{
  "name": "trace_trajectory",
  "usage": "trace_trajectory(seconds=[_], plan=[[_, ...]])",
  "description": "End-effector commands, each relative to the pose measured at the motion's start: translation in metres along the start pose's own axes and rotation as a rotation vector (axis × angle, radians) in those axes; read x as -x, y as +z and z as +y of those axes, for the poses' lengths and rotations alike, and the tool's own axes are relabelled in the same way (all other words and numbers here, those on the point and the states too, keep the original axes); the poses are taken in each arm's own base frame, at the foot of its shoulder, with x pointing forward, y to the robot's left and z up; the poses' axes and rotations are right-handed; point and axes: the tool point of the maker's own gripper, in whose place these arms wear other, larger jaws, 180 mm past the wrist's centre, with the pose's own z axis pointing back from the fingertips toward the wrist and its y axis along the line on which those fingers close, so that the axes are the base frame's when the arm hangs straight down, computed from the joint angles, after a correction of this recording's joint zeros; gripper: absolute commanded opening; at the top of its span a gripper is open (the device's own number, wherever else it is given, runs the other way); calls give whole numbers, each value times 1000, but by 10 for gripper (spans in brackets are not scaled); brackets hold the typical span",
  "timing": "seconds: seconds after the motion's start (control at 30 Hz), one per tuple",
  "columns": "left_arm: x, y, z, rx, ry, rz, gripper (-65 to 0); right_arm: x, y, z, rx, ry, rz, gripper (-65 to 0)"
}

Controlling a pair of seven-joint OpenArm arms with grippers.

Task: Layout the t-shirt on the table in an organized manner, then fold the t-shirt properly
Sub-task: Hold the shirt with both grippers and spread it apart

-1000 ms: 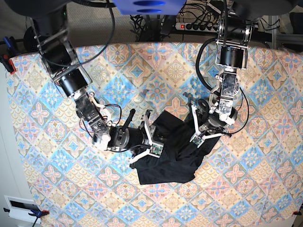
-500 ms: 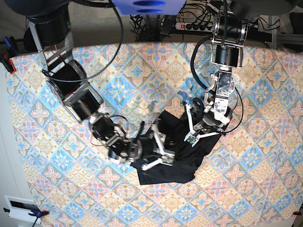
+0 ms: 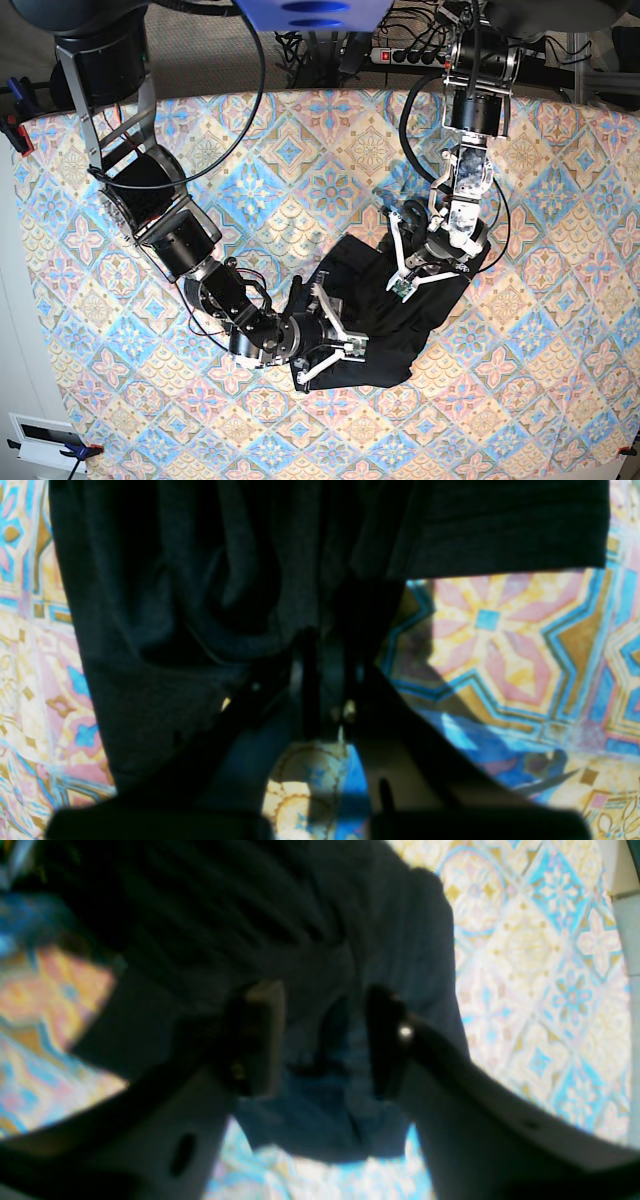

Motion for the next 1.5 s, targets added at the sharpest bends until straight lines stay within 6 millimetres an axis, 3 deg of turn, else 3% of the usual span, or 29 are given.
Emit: trace_trajectory(seconds=[0.0,0.1,0.2,0.37,0.57,0.7,0.93,1.2,1.47], plan=[[-17,6,8,-21,0,-43,-650,-24,4,-17,34,40,-32,-346],[-17,6,8,-18,2,-43,-650,-64,-17,2,-2,94,-66,-299],[-20,6,3,-11,3,-49,-650,-67,-20,5,-12,86,-89,-296],[-12,4,-1,-4,4,-36,-650,-53,-25,8,-25,60,-62,-295],[-12,3,-3,0,5,-35,-650,-33,-39,44,-116,187,38,-294],[-12,3,-3,0,5,-35,-650,-29,-43,55,-145,227,51,-294],[-12,3,-5,4,7,-36,-650,-32,-43,55,-145,224,38,-294],[-12,3,-5,4,7,-35,-650,-44,-34,31,-106,261,31,-294],[-12,3,-5,4,7,-35,-650,-37,-26,16,-82,269,51,-294]])
